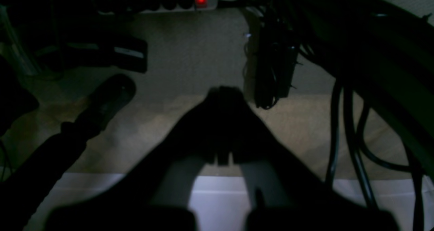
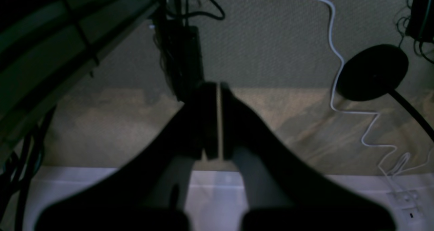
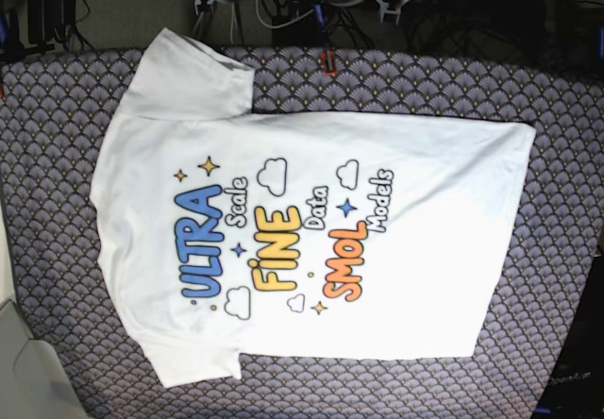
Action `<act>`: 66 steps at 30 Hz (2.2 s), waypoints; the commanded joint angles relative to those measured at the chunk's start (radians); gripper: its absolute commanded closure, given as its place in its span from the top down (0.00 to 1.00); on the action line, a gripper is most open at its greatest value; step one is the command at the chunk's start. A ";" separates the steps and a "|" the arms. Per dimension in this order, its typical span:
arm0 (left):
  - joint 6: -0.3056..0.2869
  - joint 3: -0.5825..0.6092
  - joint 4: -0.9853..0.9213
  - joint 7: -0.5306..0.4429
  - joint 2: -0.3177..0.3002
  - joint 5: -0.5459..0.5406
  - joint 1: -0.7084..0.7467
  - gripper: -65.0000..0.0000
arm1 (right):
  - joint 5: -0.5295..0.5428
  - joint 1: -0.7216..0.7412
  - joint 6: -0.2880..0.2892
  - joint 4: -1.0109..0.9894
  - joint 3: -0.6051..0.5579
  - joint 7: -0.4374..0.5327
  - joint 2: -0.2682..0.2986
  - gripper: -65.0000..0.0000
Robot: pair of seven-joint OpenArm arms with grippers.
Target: Fold the T-shirt properly
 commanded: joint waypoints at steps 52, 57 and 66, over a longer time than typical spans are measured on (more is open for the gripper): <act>0.000 -0.003 1.072 0.004 -0.194 -0.004 0.660 0.01 | 0.002 -0.715 -0.014 1.070 -0.007 0.041 0.024 0.00; 0.001 -0.005 1.368 0.004 -0.209 -0.004 0.829 0.01 | 0.002 -0.842 -0.014 1.310 0.004 0.033 0.055 0.00; 0.001 -0.089 1.782 0.004 -0.220 -0.004 1.039 0.01 | 0.004 -1.047 -0.014 1.718 0.059 0.032 0.116 0.00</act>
